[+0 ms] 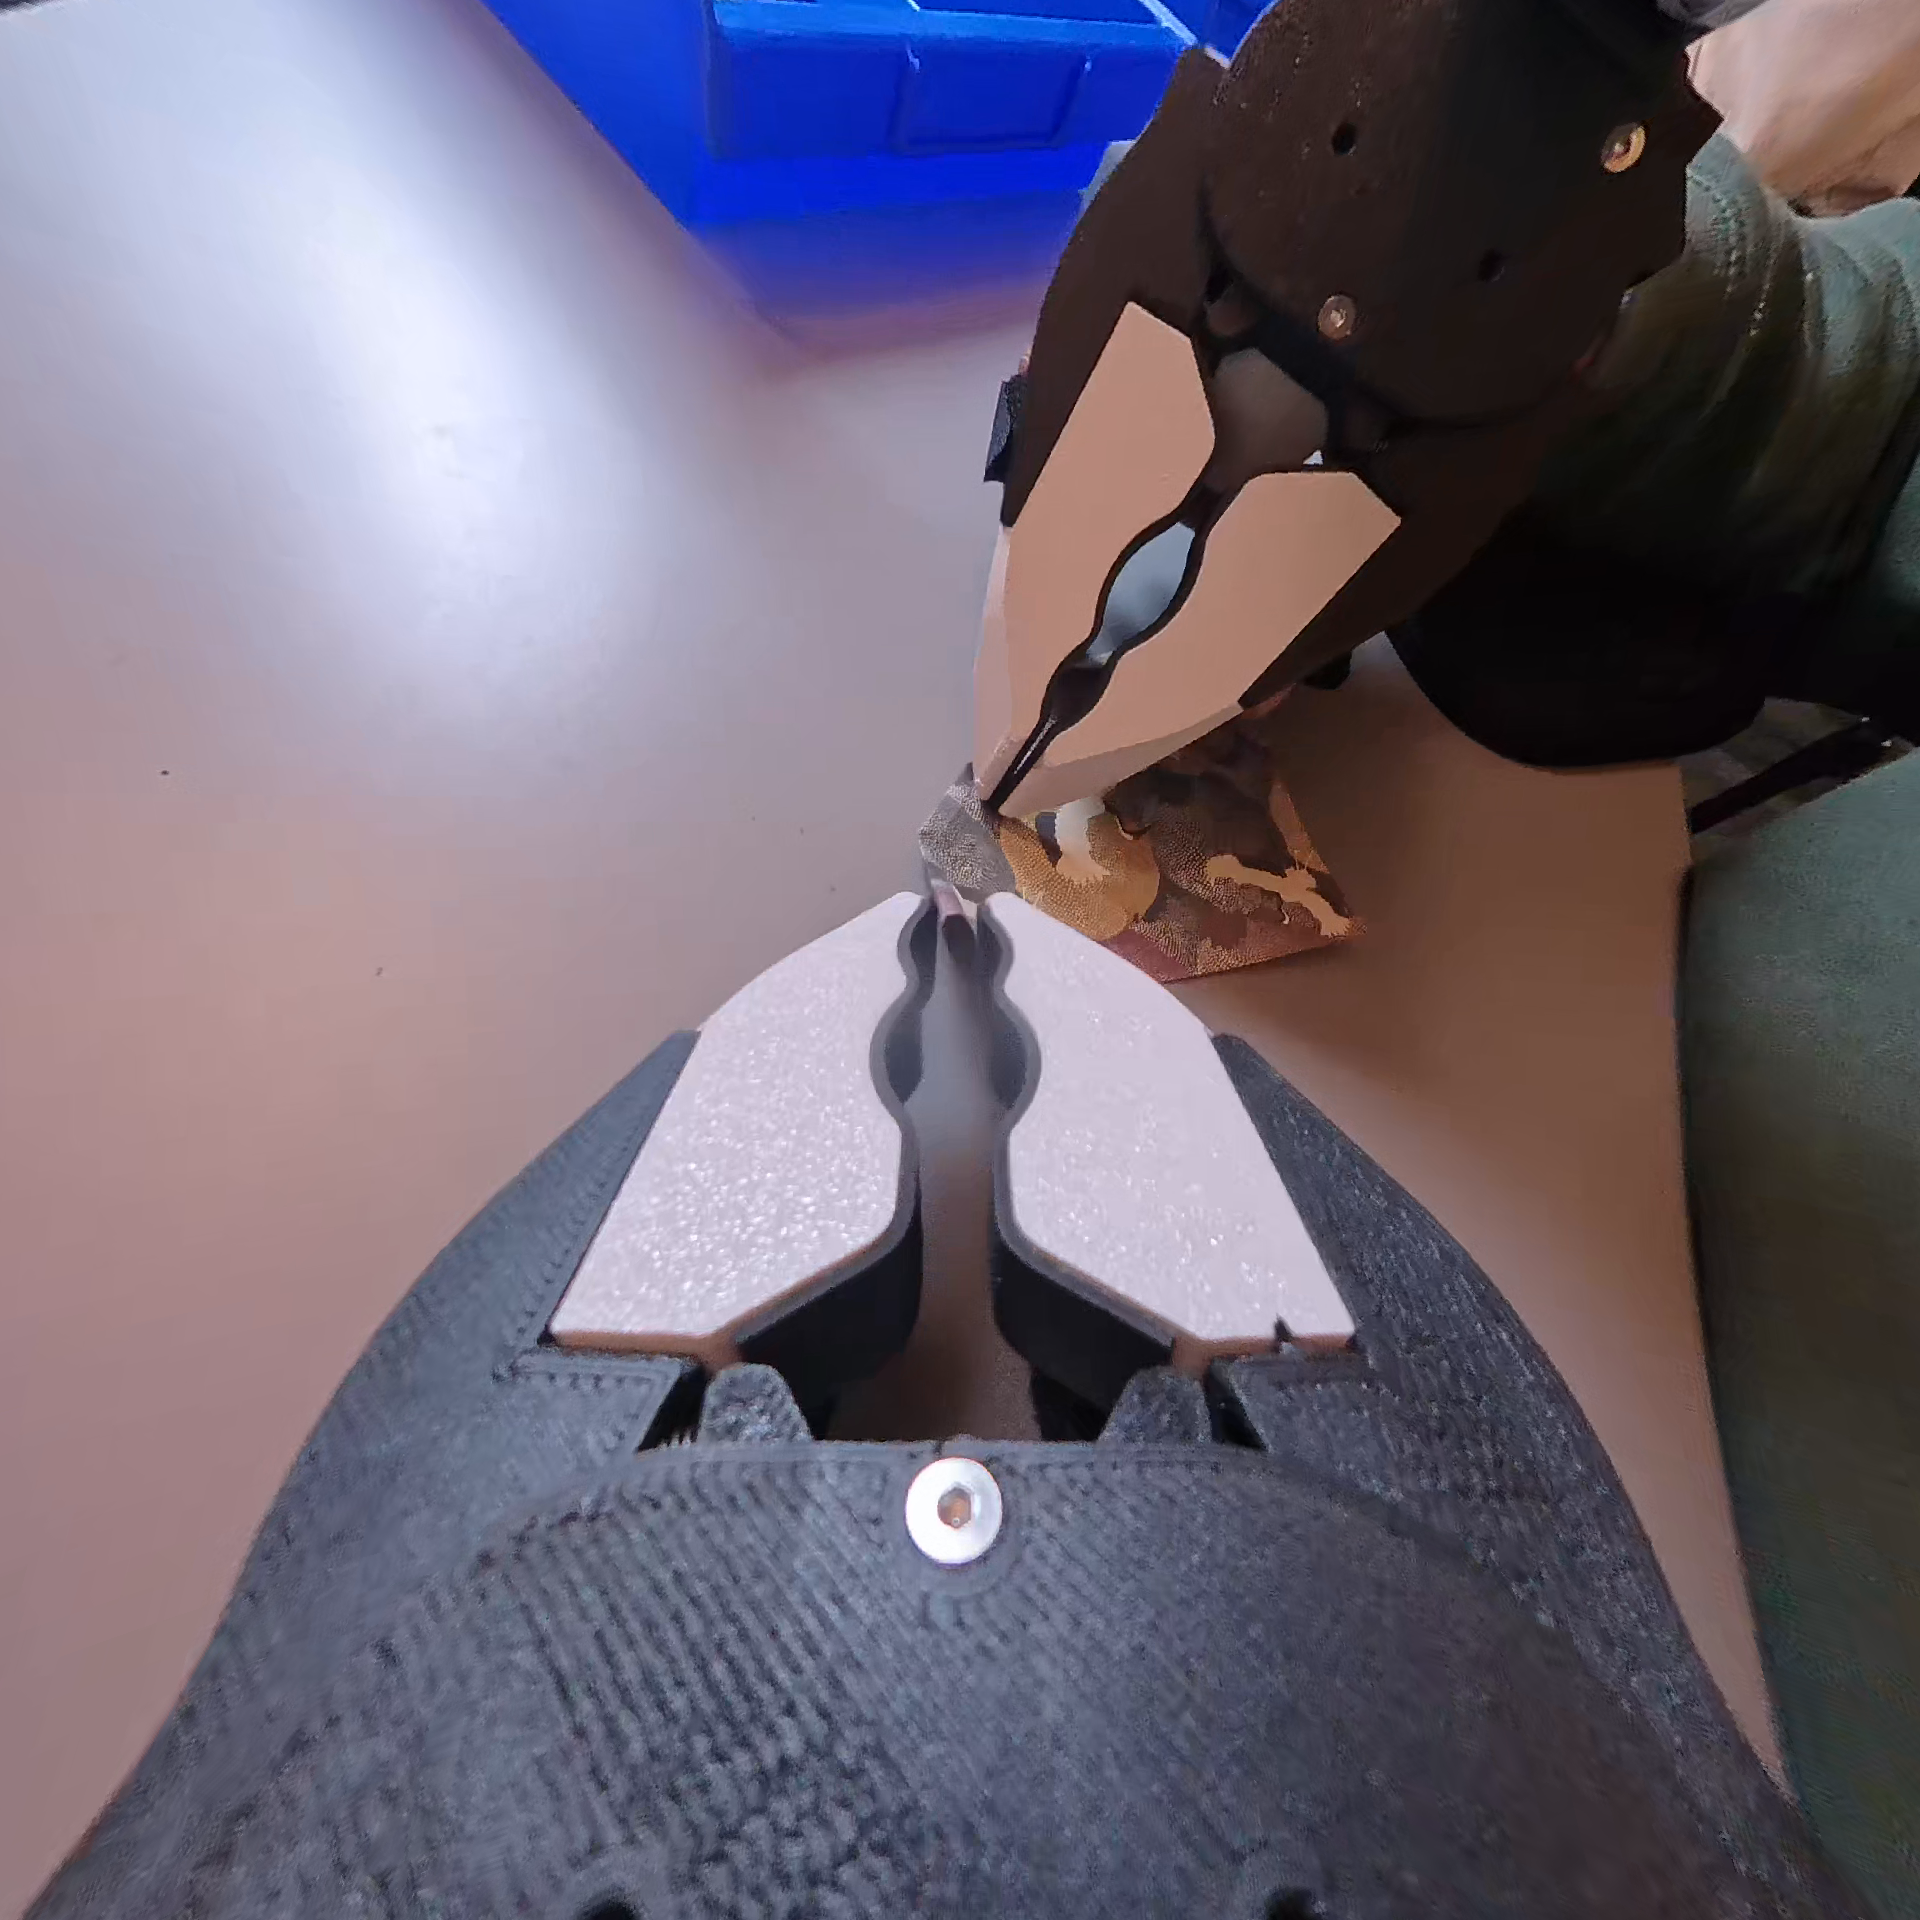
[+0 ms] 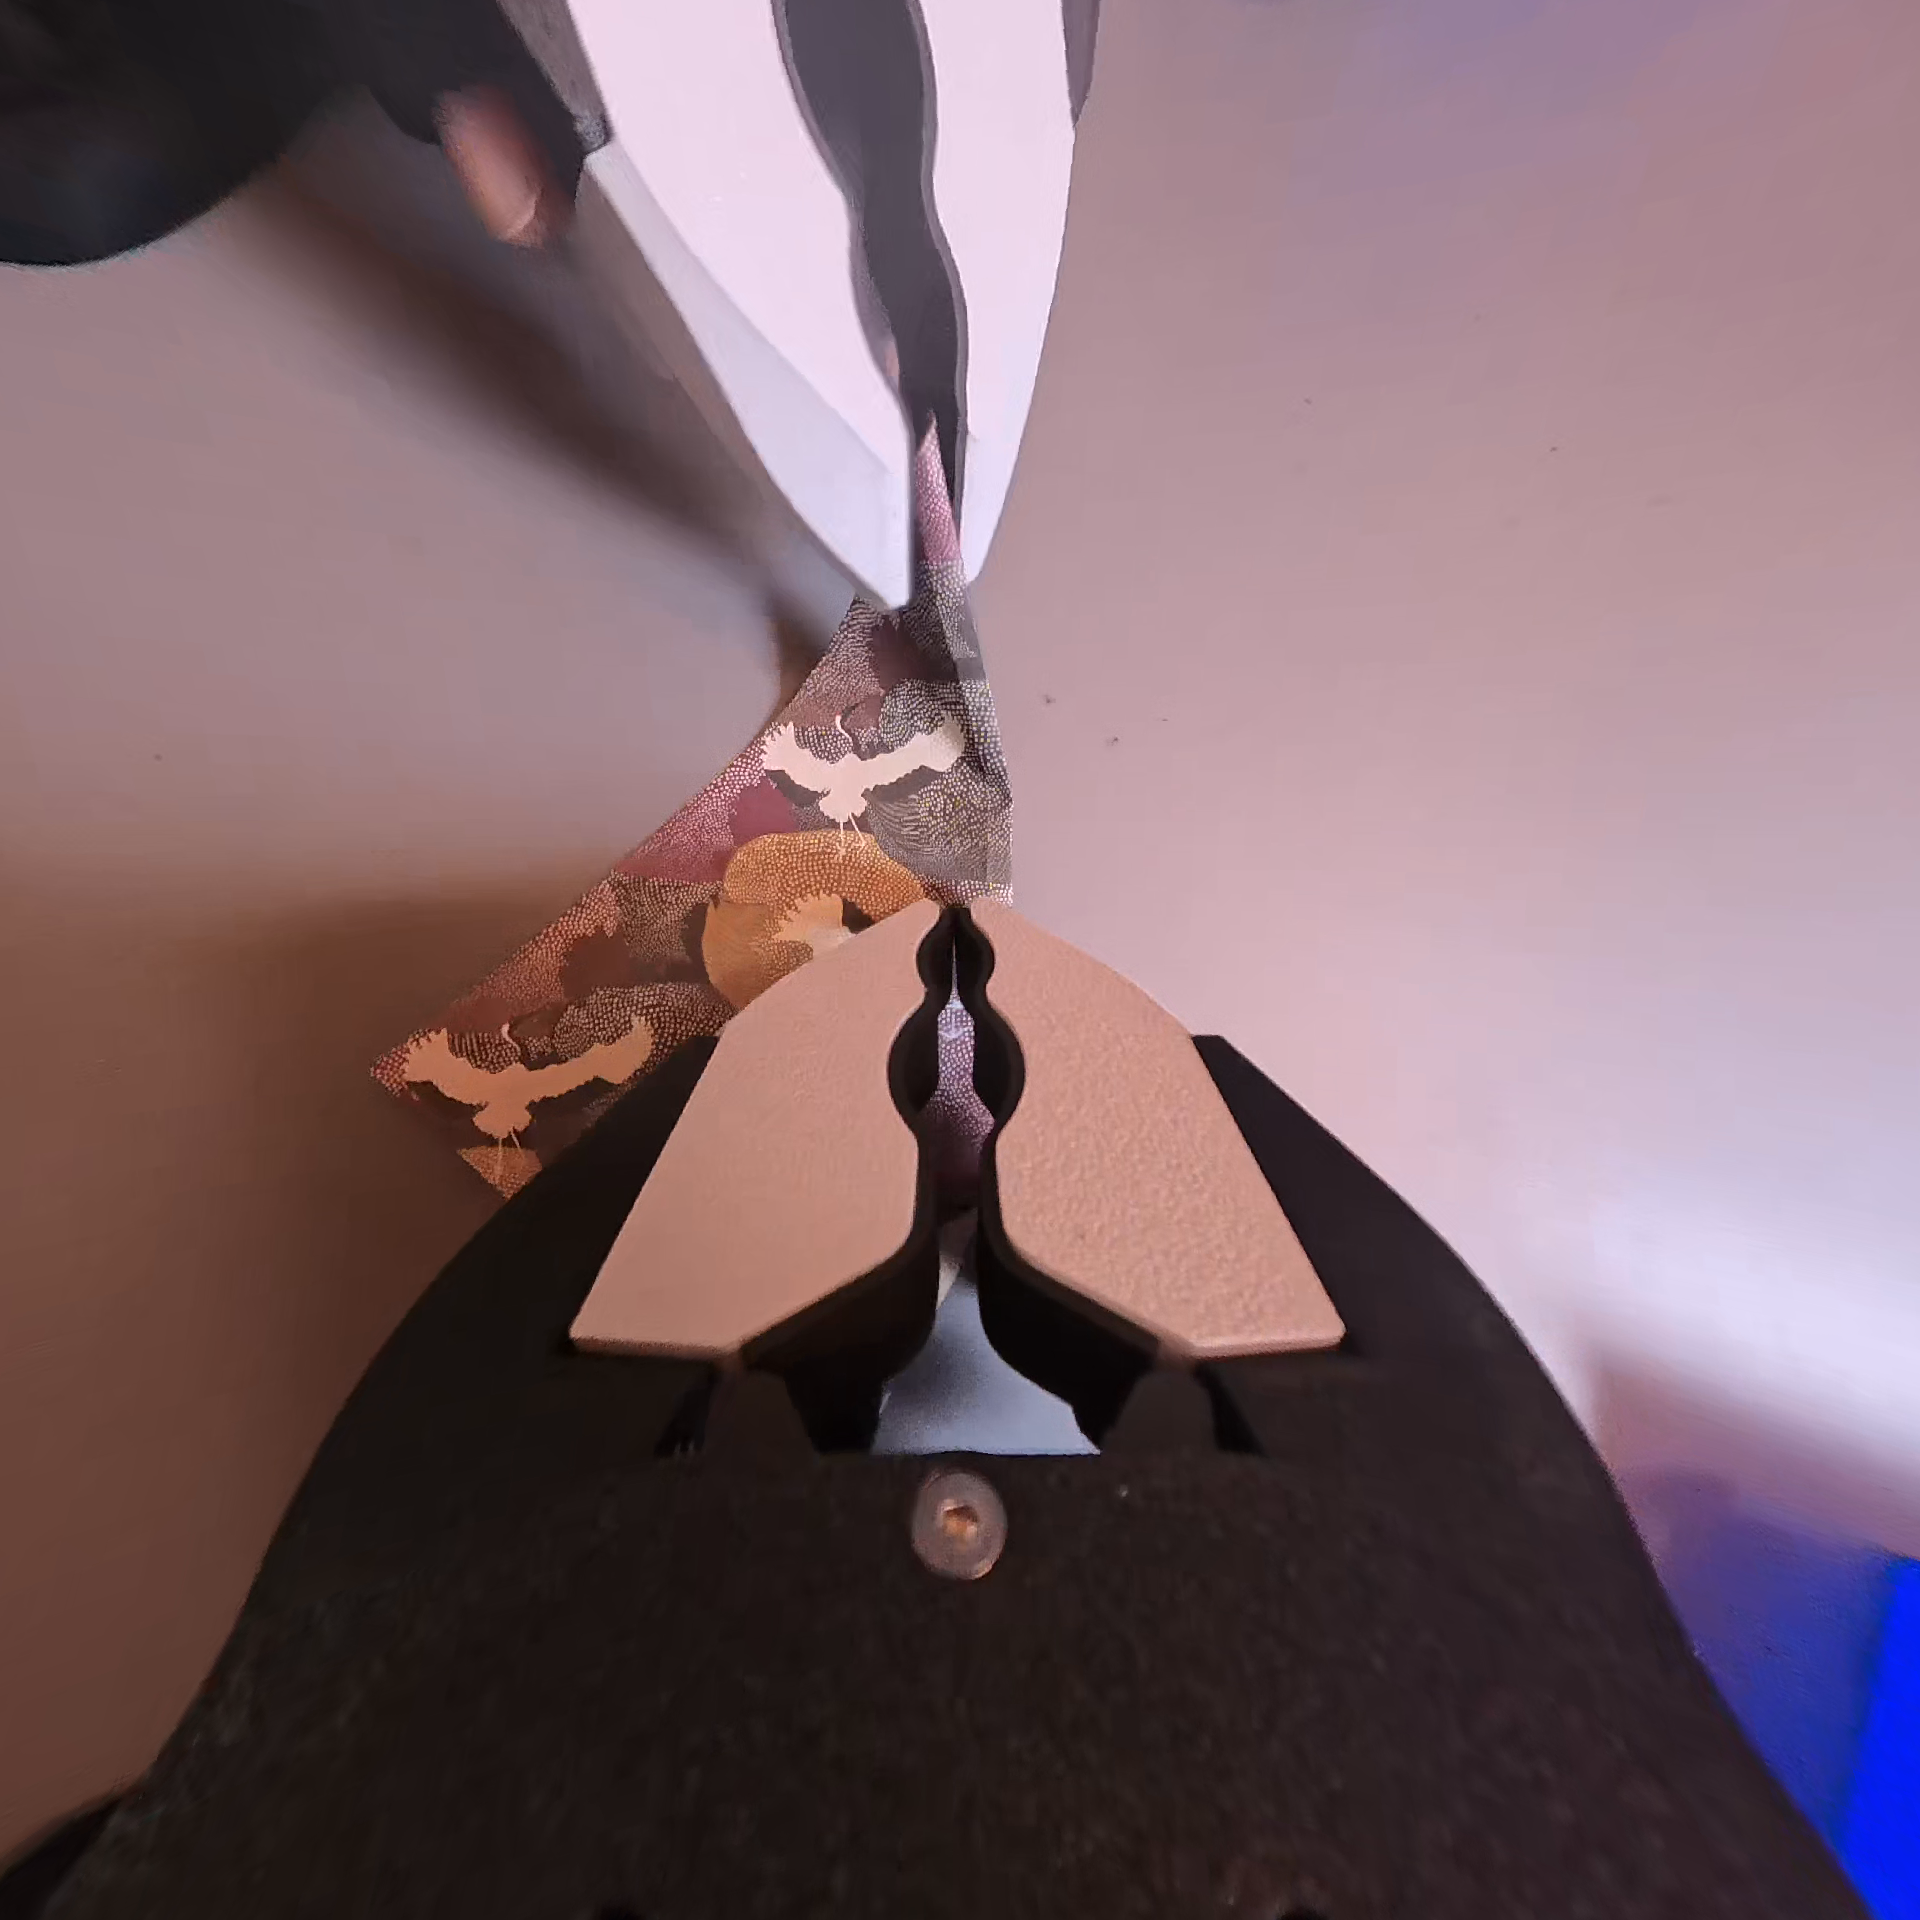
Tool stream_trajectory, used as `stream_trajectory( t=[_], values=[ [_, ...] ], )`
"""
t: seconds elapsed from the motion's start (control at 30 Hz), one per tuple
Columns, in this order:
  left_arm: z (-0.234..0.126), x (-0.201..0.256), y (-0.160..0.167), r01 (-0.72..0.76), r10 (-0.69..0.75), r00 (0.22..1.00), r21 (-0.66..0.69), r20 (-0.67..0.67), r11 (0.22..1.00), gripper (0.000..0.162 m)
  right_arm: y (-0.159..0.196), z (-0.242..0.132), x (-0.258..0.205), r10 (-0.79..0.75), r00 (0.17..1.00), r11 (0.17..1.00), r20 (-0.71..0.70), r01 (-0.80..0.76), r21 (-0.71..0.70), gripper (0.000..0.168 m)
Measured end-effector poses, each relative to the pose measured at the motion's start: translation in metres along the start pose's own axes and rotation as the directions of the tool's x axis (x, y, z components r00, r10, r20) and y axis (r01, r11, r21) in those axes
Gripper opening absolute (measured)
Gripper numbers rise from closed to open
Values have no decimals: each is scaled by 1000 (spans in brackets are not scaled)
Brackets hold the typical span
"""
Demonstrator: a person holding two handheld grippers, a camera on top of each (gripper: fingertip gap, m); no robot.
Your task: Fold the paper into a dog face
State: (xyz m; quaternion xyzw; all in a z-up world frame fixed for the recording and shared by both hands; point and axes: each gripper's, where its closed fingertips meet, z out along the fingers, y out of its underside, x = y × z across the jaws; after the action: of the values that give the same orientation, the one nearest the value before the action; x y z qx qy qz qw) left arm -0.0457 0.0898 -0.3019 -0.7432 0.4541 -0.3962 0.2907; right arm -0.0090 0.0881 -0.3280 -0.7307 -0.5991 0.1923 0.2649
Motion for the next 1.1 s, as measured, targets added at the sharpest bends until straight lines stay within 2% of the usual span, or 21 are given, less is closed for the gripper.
stream_trajectory(
  t=[0.07, 0.17, 0.33, 0.43, 0.63, 0.77, 0.97, 1.1],
  values=[
    [4, 2, 3, -8, 8, 1000, -22, 6, 1000, 16, 0, 0, 0, -9, 1000, 1000, -6, 9, 3, 0],
    [12, 4, 7, -46, 48, 998, -54, 34, 997, 18, -1, 1, 1, -22, 1000, 1000, -16, 23, 10, 0],
    [19, 0, 6, -208, 224, 962, -114, 157, 972, 1, -2, 2, 1, -19, 1000, 1000, -16, 19, 14, 0],
    [20, 1, 5, -325, 355, 911, -163, 209, 931, 0, -3, 2, 1, -3, 1000, 1000, -16, 3, 17, 0],
    [28, 15, 0, -468, 506, 831, -201, 230, 861, 0, -3, 2, 1, 13, 1000, 1000, -24, -12, 15, 0],
    [28, 14, 1, -465, 506, 829, -211, 237, 860, 0, -2, 2, 1, 5, 999, 1000, -39, -4, 14, 0],
    [17, -5, 1, -381, 434, 849, -221, 303, 898, 0, -4, -18, 1, 10, 1000, 999, -17, -9, 35, 4],
    [10, -15, -2, -299, 351, 868, -195, 352, 934, 0, -4, -14, -12, -12, 1000, 1000, 19, 12, 8, 6]
  ],
)
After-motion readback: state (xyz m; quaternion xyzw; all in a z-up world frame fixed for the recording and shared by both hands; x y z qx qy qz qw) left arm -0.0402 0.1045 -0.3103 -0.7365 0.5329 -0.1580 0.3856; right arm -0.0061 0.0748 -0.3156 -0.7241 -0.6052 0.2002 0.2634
